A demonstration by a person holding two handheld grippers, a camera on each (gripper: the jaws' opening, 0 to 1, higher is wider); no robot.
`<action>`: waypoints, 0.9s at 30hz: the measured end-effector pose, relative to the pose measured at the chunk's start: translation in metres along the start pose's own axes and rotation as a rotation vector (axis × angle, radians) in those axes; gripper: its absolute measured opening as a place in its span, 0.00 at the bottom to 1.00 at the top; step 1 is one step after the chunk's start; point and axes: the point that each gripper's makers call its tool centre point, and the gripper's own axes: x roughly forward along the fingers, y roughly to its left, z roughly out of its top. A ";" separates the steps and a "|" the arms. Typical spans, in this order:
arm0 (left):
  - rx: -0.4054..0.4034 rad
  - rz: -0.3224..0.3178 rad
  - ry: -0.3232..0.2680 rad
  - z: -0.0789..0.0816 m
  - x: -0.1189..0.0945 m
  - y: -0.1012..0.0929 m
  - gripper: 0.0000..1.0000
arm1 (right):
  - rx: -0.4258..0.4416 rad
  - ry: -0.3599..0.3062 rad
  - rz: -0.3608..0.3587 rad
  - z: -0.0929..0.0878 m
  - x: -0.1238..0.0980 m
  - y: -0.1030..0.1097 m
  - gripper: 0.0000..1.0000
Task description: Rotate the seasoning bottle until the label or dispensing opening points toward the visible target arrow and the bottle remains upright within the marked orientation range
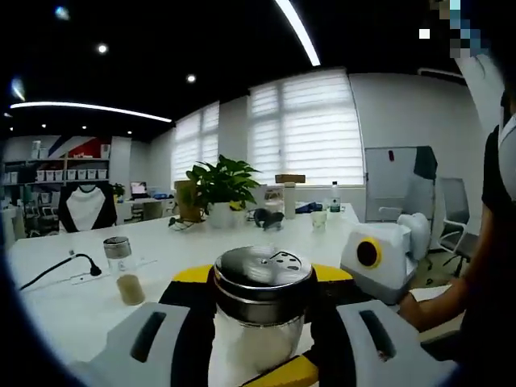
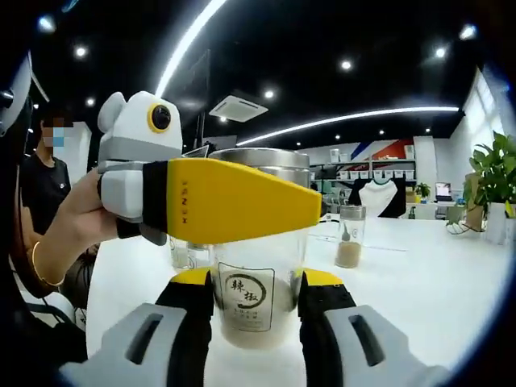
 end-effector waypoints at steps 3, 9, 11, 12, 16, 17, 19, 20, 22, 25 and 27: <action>0.017 0.052 0.003 0.002 -0.001 0.003 0.46 | -0.004 0.007 -0.019 -0.002 0.001 -0.001 0.38; -0.001 0.084 -0.049 0.006 -0.003 0.006 0.46 | 0.056 0.000 -0.024 -0.006 0.004 -0.002 0.38; -0.005 0.093 -0.043 0.004 -0.003 0.006 0.45 | 0.043 0.008 -0.037 -0.008 0.004 -0.001 0.38; -0.007 0.103 -0.039 0.003 -0.004 0.007 0.45 | 0.040 0.010 -0.039 -0.008 0.004 -0.002 0.38; 0.003 0.140 0.009 -0.008 -0.004 0.006 0.46 | 0.055 -0.007 -0.056 -0.007 0.003 -0.005 0.38; 0.002 0.151 0.017 -0.011 -0.004 0.006 0.46 | 0.057 -0.010 -0.063 -0.007 0.003 -0.005 0.38; 0.016 0.211 0.013 -0.011 -0.009 0.010 0.46 | 0.059 -0.004 -0.072 -0.007 0.004 -0.007 0.38; 0.039 0.251 -0.009 -0.007 -0.012 0.012 0.47 | 0.050 0.001 -0.087 -0.008 0.004 -0.009 0.38; 0.028 0.259 -0.007 -0.008 -0.012 0.008 0.46 | 0.018 0.006 -0.118 -0.007 0.004 -0.011 0.38; 0.021 0.290 -0.024 -0.005 -0.010 0.005 0.45 | 0.025 -0.008 -0.142 -0.005 0.005 -0.012 0.38; 0.021 0.319 -0.041 -0.003 -0.011 0.006 0.46 | 0.029 -0.015 -0.156 -0.005 0.006 -0.013 0.38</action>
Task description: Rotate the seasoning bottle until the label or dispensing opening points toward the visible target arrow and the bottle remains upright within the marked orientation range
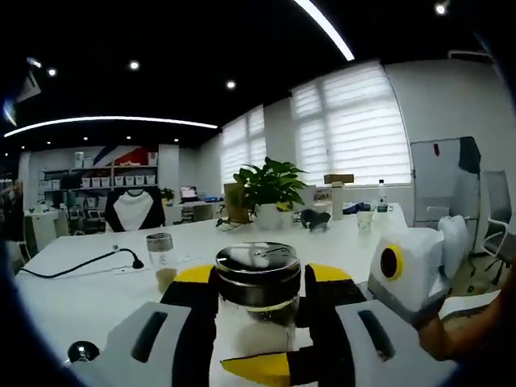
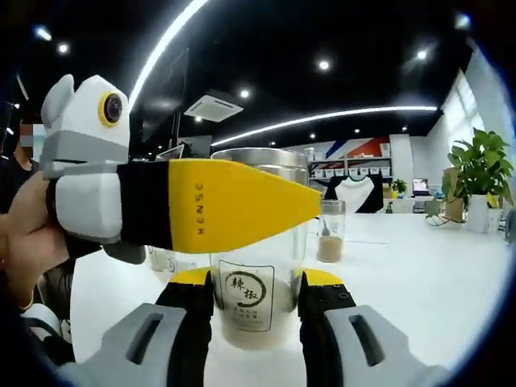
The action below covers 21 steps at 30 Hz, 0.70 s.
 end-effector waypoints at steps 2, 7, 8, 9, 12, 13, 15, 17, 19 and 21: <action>-0.009 0.030 -0.005 0.000 0.000 0.002 0.47 | 0.005 -0.002 -0.018 0.000 0.001 0.000 0.38; 0.022 0.116 -0.021 -0.003 -0.001 0.010 0.43 | 0.013 0.001 -0.024 -0.001 0.002 0.002 0.39; 0.016 0.114 -0.026 -0.002 -0.001 0.008 0.43 | 0.011 0.001 -0.023 -0.001 0.001 0.002 0.39; 0.018 0.118 -0.022 -0.003 -0.001 0.008 0.43 | 0.013 0.006 -0.023 -0.002 0.001 0.003 0.39; 0.023 0.112 -0.015 -0.004 0.000 0.008 0.43 | 0.028 0.010 -0.015 -0.004 0.000 0.002 0.39; 0.024 0.099 -0.014 -0.004 0.000 0.007 0.43 | 0.031 0.010 -0.017 -0.004 0.000 0.002 0.39; 0.025 0.062 -0.006 -0.006 0.003 0.007 0.42 | 0.026 0.012 -0.022 -0.005 -0.001 0.000 0.39; 0.056 0.007 0.035 -0.011 0.005 0.003 0.42 | 0.020 0.026 -0.002 -0.007 0.000 -0.002 0.39; 0.053 -0.032 0.047 -0.016 0.006 0.003 0.42 | 0.005 0.057 0.030 -0.011 0.001 -0.002 0.39; 0.032 -0.052 0.049 -0.017 0.006 0.005 0.42 | 0.006 0.058 0.046 -0.010 0.001 -0.002 0.39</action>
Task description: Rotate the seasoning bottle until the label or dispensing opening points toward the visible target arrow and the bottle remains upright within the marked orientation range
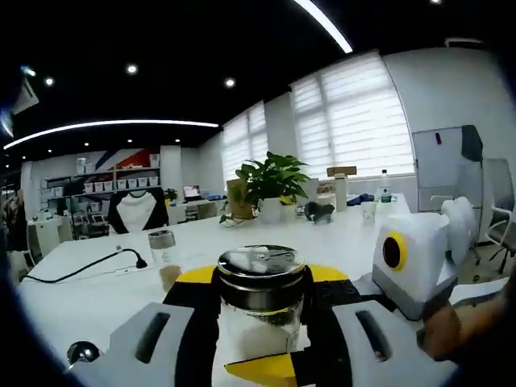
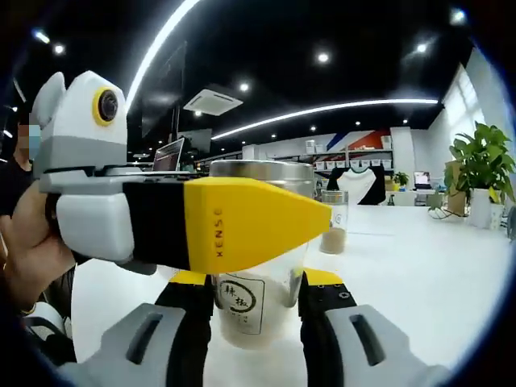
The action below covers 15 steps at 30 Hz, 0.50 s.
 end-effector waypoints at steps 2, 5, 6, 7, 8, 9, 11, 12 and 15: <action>-0.019 -0.041 -0.008 0.002 -0.001 0.000 0.42 | 0.007 -0.015 0.031 0.003 -0.001 0.002 0.39; -0.050 -0.087 -0.016 0.003 -0.003 0.000 0.42 | 0.006 -0.024 0.072 0.007 -0.002 0.005 0.39; -0.059 -0.101 -0.018 0.003 -0.004 0.000 0.42 | 0.002 -0.027 0.092 0.008 -0.002 0.006 0.39; -0.059 -0.101 -0.016 0.003 -0.005 0.000 0.42 | 0.000 -0.026 0.098 0.008 -0.002 0.007 0.39; -0.054 -0.103 -0.014 0.003 -0.006 0.000 0.42 | 0.008 -0.031 0.130 0.008 -0.003 0.010 0.39; -0.042 -0.116 -0.007 0.003 -0.007 -0.001 0.42 | 0.010 -0.033 0.136 0.009 -0.003 0.011 0.39; -0.037 -0.122 -0.003 0.003 -0.008 -0.002 0.42 | 0.023 -0.035 0.157 0.008 -0.003 0.014 0.39; -0.026 -0.140 0.002 0.002 -0.009 -0.004 0.42 | 0.033 -0.036 0.169 0.008 -0.003 0.015 0.39; -0.067 -0.162 0.002 0.001 -0.012 -0.001 0.42 | 0.040 -0.031 0.194 0.007 -0.004 0.019 0.39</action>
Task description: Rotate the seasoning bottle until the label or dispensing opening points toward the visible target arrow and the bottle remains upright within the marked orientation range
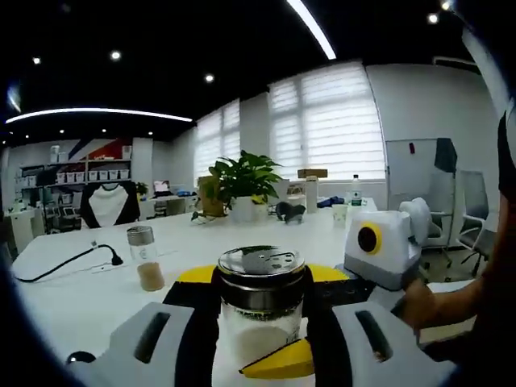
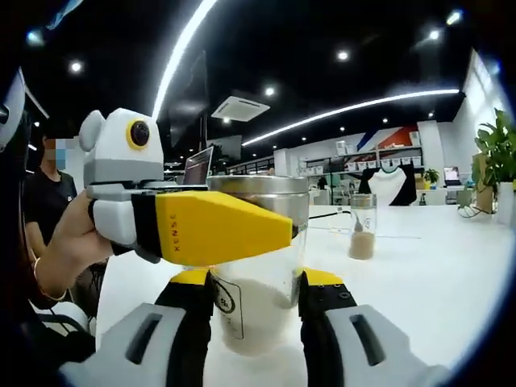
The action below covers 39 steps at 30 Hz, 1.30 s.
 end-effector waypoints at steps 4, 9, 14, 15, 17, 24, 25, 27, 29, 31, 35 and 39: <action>-0.010 -0.014 -0.004 -0.001 -0.002 0.002 0.42 | -0.016 0.012 0.020 -0.001 0.001 0.003 0.39; 0.007 0.004 0.010 -0.003 -0.008 0.009 0.42 | -0.068 0.035 0.028 -0.003 0.010 0.006 0.39; -0.002 0.030 0.013 -0.004 -0.016 0.018 0.42 | -0.088 0.046 0.038 -0.004 0.019 0.009 0.38; -0.001 0.038 0.015 -0.005 -0.017 0.020 0.42 | -0.095 0.051 0.037 -0.005 0.021 0.010 0.38; 0.001 0.052 0.021 -0.006 -0.018 0.023 0.42 | -0.101 0.056 0.035 -0.006 0.025 0.010 0.38; -0.022 0.137 0.025 -0.010 -0.030 0.040 0.42 | -0.118 0.080 0.033 -0.009 0.040 0.011 0.38; -0.023 0.145 0.028 -0.010 -0.031 0.041 0.42 | -0.117 0.083 0.037 -0.010 0.042 0.012 0.38; -0.021 0.155 0.029 -0.011 -0.033 0.044 0.42 | -0.110 0.082 0.047 -0.011 0.047 0.013 0.38; -0.019 0.170 0.036 -0.012 -0.038 0.049 0.42 | -0.105 0.083 0.056 -0.012 0.051 0.015 0.38; -0.022 0.181 0.039 -0.013 -0.040 0.052 0.42 | -0.103 0.087 0.061 -0.013 0.054 0.016 0.38; -0.018 0.197 0.051 -0.018 -0.042 0.055 0.42 | -0.098 0.098 0.068 -0.018 0.059 0.018 0.38; -0.021 0.209 0.058 -0.021 -0.045 0.058 0.42 | -0.108 0.107 0.066 -0.021 0.062 0.019 0.38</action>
